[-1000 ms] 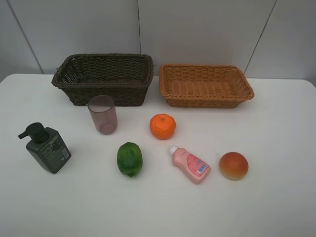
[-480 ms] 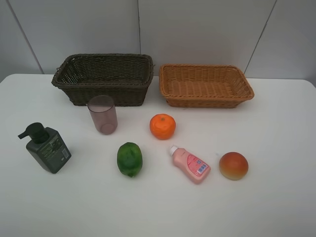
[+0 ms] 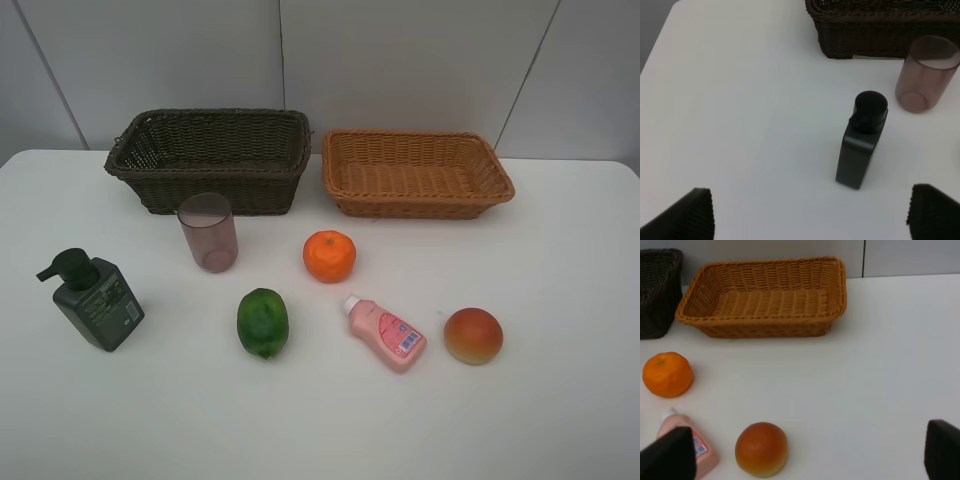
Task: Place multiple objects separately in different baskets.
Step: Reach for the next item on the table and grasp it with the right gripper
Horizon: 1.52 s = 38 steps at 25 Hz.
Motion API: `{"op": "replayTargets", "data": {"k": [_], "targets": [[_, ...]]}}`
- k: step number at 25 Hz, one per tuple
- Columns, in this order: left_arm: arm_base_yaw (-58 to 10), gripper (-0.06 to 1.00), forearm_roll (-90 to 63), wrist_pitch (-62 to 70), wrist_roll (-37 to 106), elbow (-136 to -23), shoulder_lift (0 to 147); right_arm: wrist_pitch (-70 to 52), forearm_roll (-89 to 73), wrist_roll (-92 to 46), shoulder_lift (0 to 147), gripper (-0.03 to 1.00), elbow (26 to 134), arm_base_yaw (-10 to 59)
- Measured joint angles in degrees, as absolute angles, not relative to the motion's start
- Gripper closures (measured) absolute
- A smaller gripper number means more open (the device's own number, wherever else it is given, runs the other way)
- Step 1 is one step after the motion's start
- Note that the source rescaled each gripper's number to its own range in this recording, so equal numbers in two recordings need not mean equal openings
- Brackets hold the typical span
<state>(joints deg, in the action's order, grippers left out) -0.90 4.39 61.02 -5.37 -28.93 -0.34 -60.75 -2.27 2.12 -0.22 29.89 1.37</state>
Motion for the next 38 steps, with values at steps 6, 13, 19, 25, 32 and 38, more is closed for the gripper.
{"op": "replayTargets", "data": {"k": [6, 13, 19, 25, 32, 38], "targets": [[-0.9, -0.06, 4.39, 61.02, -5.37, -28.93, -0.34, -60.75, -2.27, 2.12, -0.22, -0.03, 29.89, 1.37], [-0.9, -0.06, 4.39, 61.02, -5.37, -28.93, -0.34, -60.75, -2.27, 2.12, -0.22, -0.03, 29.89, 1.37], [-0.9, -0.06, 4.39, 61.02, -5.37, -28.93, -0.34, -60.75, -2.27, 2.12, -0.22, -0.03, 29.89, 1.37], [-0.9, -0.06, 4.39, 61.02, -5.37, -28.93, -0.34, -60.75, -2.27, 2.12, -0.22, -0.03, 29.89, 1.37], [-0.9, -0.06, 4.39, 61.02, -5.37, -28.93, -0.34, -60.75, -2.27, 2.12, -0.22, -0.03, 29.89, 1.37], [-0.9, -0.06, 4.39, 61.02, -5.37, -28.93, -0.34, -60.75, -2.27, 2.12, -0.22, -0.03, 29.89, 1.37]]}}
